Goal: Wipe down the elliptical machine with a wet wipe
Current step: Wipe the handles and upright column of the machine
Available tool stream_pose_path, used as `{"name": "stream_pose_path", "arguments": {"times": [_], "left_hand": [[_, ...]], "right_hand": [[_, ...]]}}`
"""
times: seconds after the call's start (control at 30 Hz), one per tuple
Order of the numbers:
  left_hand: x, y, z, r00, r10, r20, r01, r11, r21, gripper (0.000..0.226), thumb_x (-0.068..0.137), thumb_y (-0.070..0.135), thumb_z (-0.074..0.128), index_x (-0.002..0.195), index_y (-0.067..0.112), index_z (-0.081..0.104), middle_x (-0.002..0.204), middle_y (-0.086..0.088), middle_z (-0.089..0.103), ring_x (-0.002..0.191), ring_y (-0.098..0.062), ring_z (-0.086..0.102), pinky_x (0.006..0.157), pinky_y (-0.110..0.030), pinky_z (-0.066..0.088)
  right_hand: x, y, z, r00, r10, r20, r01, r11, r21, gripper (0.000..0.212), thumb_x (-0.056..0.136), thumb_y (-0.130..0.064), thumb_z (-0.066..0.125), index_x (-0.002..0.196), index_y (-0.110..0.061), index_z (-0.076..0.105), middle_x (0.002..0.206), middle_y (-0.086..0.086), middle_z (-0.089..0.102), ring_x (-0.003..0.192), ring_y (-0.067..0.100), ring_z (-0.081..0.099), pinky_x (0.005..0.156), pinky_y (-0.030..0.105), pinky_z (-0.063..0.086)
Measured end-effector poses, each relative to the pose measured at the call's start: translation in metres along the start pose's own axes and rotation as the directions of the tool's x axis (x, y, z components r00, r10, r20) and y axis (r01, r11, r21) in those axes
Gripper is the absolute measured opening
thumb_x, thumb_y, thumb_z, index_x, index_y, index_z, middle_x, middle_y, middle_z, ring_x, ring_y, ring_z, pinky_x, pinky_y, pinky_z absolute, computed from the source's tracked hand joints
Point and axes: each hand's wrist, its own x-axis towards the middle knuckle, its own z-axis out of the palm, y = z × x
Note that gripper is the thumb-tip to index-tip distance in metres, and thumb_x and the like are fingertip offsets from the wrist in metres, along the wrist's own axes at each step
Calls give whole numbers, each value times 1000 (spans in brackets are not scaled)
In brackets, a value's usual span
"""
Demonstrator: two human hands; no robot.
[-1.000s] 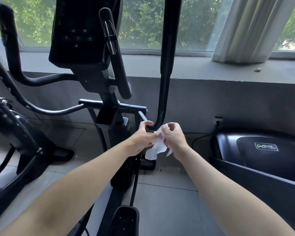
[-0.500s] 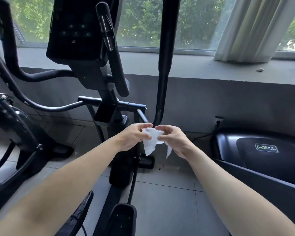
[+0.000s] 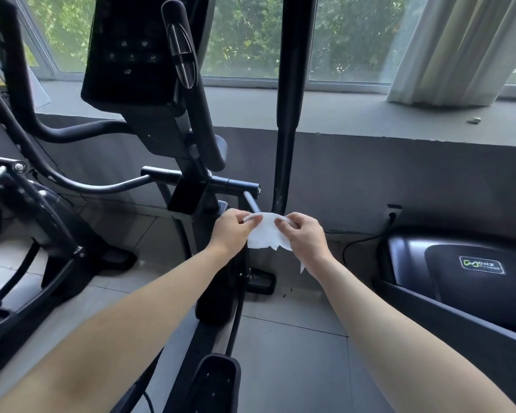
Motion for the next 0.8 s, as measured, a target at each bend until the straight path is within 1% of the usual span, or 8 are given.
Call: {"name": "stream_pose_path", "arguments": {"times": [0.13,0.2,0.27,0.37,0.47,0.6,0.7,0.8], "left_hand": [[7,11,11,991,12,-135,-36,984,-176,12,98,29,69,106,20,69,86,7,72,75,-14,68,77,-36,58],[13,23,19,978,21,-206,-77,960,-268,15,99,24,67,111,20,58,88,1,67,68,-14,68,72,-34,58],[18,34,27,964,61,-258,-135,950,-281,14,99,24,66,106,28,54,94,1,66,80,-14,70,79,-27,57],[23,45,41,965,124,-229,-180,954,-240,8,99,30,66,102,32,59,100,8,69,96,-7,67,84,-15,50],[25,47,54,967,139,-213,-191,951,-245,11,100,33,64,108,34,57,102,13,69,100,1,66,90,-18,49],[28,41,59,976,147,-159,-172,972,-161,19,103,43,56,121,43,50,115,12,68,106,3,63,93,-20,49],[28,32,60,976,195,-98,-201,978,-53,34,106,42,49,139,35,50,120,16,70,113,-1,64,97,-22,48],[22,23,62,979,200,-46,-199,980,18,36,108,43,44,143,39,51,114,29,68,111,10,61,94,-11,44]], "right_hand": [[6,-5,1,996,-60,-66,66,994,83,10,97,-33,68,94,-24,64,81,-8,64,71,9,55,65,21,43],[12,-8,-1,992,-80,-96,89,992,87,9,97,-33,66,95,-26,60,82,-7,62,70,9,54,63,21,42],[19,-13,-4,987,-107,-116,117,990,84,8,97,-31,66,95,-26,61,86,-8,63,74,9,57,67,21,43],[30,-15,-7,982,-103,-158,128,979,160,15,96,-38,64,105,-27,66,106,-10,67,99,7,62,89,26,49],[40,-20,-8,988,-32,-151,77,949,305,37,89,-52,58,120,-32,68,118,-13,69,96,8,61,93,36,49],[51,-33,-7,991,-117,-57,129,939,320,34,98,-47,59,127,-33,67,122,-11,71,114,6,65,101,32,50],[50,-36,-5,985,-169,-33,172,949,264,26,98,-47,64,119,-33,71,108,-10,75,100,-1,68,89,20,49],[48,-27,-3,982,-189,-18,188,954,233,19,96,-40,68,114,-36,73,100,-13,75,74,-6,60,78,13,45]]}}
